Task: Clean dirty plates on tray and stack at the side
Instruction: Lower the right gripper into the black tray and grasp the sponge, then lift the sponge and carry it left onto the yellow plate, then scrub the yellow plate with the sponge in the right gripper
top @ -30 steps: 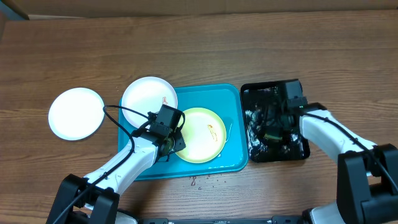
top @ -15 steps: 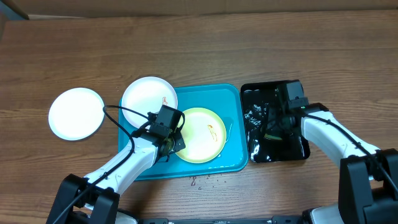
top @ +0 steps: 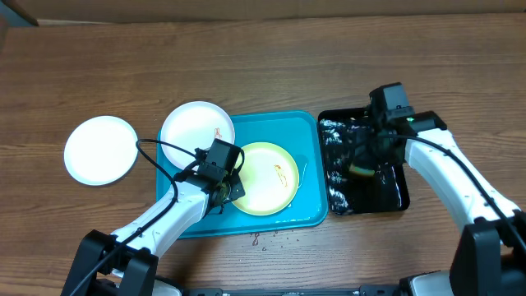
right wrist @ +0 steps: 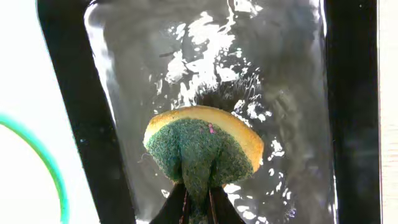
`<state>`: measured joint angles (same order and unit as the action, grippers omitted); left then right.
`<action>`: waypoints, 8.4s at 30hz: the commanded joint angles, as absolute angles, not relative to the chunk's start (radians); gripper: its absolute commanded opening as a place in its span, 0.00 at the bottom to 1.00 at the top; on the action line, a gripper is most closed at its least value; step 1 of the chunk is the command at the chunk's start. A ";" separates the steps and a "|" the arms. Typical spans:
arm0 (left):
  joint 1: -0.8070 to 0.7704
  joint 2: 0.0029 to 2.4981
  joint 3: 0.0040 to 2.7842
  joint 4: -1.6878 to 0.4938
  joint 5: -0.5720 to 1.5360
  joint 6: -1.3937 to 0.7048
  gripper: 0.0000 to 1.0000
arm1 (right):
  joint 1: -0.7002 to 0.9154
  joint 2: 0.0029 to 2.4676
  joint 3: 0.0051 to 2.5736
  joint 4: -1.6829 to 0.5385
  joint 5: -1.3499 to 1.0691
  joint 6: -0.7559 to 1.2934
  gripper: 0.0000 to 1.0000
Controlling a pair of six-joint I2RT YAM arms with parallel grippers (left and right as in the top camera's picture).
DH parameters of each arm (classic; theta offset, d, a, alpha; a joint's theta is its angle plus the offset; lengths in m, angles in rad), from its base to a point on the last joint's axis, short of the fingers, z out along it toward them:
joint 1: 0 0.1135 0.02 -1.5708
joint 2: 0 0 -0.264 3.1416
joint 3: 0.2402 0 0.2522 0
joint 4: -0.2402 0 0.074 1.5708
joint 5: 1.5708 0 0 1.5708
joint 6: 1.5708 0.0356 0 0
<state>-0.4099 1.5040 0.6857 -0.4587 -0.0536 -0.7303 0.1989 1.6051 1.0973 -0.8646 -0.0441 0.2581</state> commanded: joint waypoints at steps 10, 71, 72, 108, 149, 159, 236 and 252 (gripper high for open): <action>-0.407 1.517 0.670 -0.463 -0.077 -0.730 0.15 | 0.203 1.596 0.835 -0.570 -0.043 0.253 0.13; -0.407 1.517 0.670 -0.467 -0.077 -0.730 0.04 | 0.202 1.517 1.017 -0.864 -0.089 0.125 0.04; -0.407 1.517 0.670 -0.467 -0.077 -0.729 0.04 | 0.202 1.517 1.016 -0.865 -0.090 0.125 0.04; -0.409 1.517 0.669 -0.440 -0.041 -0.730 0.04 | 0.685 1.645 1.052 -0.547 -0.006 -0.022 0.04; -0.409 1.517 0.669 -0.442 -0.039 -0.730 0.04 | 0.694 1.814 1.084 -0.419 0.114 0.158 0.40; -0.409 1.517 0.669 -0.440 -0.033 -0.730 0.04 | 0.694 1.814 1.087 -0.511 0.138 0.181 0.33; -0.409 1.517 0.669 -0.440 -0.033 -0.722 0.04 | 0.704 1.965 1.183 -0.601 0.017 0.293 0.05; -0.409 1.517 0.669 -0.445 -0.033 -0.721 0.04 | 0.683 1.966 1.216 -0.585 -0.354 0.309 0.04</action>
<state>-0.4103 1.5002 0.6857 -0.4381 -0.0334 -0.7273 0.6868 1.9499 1.2064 -0.5682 -0.2417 0.3275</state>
